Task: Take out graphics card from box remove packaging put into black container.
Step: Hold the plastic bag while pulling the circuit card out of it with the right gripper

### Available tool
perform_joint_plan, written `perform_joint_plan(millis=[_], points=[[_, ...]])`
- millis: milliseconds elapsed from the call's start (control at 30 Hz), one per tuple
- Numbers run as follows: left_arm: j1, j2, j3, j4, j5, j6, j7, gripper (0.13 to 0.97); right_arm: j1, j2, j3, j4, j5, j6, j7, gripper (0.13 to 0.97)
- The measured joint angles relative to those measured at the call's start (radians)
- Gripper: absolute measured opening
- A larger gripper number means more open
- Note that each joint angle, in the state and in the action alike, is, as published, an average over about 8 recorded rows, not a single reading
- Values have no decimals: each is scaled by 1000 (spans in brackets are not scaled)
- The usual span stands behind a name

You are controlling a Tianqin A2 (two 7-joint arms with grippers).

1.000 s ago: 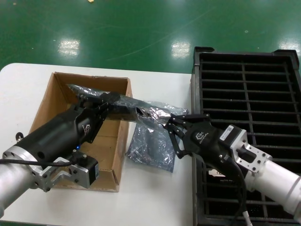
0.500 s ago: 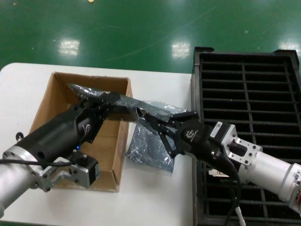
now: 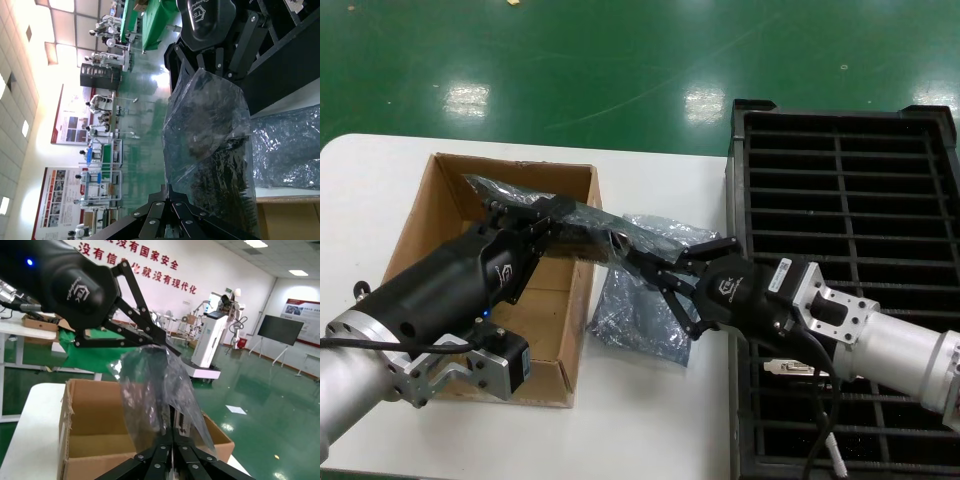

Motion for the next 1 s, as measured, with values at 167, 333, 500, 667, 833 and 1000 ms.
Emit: perform_joint_plan(millis=[167,333,500,667,833,1000], points=[[0,0,0,0,0,0,0,140,9,-6,9,-24,5,-2,-17,153],[0,0,0,0,0,0,0,140,26,-21,17,-56,10,-1,-27,196],[0,0,0,0,0,0,0,140,44,-46,23,-91,14,7,-31,231],[0,0,0,0,0,0,0,140,55,-69,24,-113,15,15,-28,276],[0,0,0,0,0,0,0,140,59,-86,21,-124,13,21,-22,263],[0,0,0,0,0,0,0,140,55,-94,18,-117,10,27,-11,227]])
